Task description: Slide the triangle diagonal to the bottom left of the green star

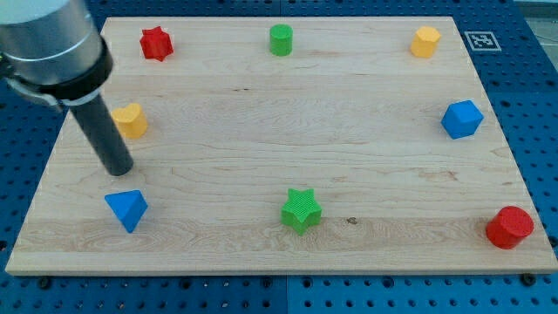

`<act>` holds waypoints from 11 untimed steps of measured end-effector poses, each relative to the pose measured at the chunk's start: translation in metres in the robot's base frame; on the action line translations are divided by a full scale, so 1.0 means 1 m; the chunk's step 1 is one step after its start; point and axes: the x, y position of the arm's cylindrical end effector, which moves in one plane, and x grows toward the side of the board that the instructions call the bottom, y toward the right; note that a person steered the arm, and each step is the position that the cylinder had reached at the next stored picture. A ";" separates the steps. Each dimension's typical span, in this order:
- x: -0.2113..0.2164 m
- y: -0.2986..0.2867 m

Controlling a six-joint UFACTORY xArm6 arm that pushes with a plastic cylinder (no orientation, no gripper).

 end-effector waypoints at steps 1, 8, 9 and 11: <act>0.026 -0.004; 0.103 0.037; 0.110 0.079; 0.080 0.091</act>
